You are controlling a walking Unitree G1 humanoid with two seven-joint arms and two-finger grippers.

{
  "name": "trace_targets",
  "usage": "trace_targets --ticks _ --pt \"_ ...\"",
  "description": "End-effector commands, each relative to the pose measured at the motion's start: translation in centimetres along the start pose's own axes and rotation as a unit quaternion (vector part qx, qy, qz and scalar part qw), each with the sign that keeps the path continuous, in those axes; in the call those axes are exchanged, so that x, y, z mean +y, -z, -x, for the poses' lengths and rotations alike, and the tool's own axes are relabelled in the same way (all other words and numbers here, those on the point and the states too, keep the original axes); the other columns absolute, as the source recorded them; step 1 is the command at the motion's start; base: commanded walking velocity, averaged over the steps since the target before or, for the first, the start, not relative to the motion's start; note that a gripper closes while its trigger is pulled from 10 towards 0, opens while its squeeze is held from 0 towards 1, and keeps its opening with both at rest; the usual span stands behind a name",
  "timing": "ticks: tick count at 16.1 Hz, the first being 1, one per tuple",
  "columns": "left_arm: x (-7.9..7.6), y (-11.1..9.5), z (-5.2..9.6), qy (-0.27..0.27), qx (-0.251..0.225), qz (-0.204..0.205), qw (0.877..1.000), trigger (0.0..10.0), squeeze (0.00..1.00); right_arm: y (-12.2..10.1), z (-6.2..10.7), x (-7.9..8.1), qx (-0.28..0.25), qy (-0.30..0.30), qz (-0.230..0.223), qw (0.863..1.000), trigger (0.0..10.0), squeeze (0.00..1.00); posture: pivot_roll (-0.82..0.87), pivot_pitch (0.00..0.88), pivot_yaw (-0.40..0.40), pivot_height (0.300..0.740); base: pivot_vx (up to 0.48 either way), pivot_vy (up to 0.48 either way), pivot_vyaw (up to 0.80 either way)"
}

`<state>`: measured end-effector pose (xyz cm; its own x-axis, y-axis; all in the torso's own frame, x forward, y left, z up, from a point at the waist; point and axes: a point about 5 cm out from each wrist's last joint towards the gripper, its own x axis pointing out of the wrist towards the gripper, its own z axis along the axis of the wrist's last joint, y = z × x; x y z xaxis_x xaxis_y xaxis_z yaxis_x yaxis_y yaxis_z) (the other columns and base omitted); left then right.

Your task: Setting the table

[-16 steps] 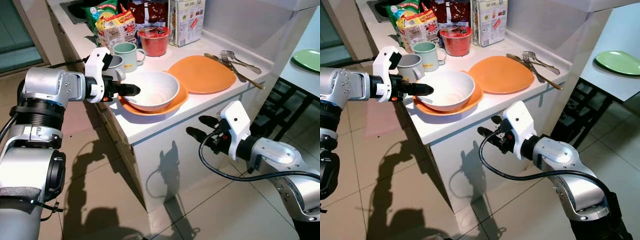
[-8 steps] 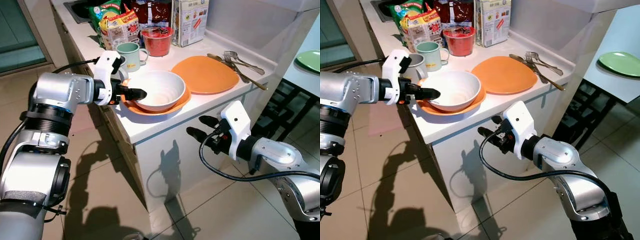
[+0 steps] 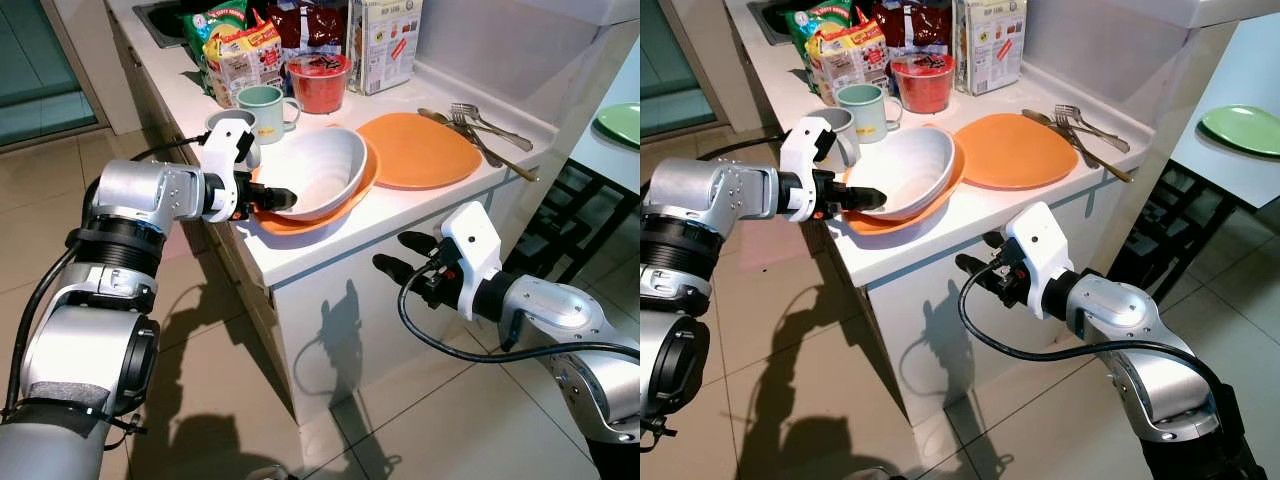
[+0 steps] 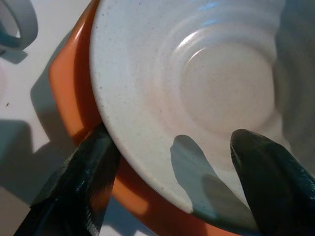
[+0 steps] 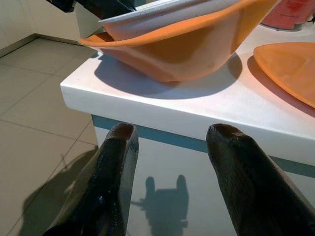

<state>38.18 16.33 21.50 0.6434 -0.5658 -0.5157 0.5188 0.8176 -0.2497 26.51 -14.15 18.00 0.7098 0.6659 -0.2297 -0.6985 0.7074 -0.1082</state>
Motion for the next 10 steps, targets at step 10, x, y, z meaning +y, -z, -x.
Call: trace_targets --ticks 10 --pt "0.30 -0.08 -0.18 -0.017 -0.001 0.003 1.000 0.0 0.00 -0.28 0.08 -0.08 -0.003 0.008 0.013 1.000 10.0 0.00 -0.03 0.000 0.052 0.740 0.000 0.000 0.00"
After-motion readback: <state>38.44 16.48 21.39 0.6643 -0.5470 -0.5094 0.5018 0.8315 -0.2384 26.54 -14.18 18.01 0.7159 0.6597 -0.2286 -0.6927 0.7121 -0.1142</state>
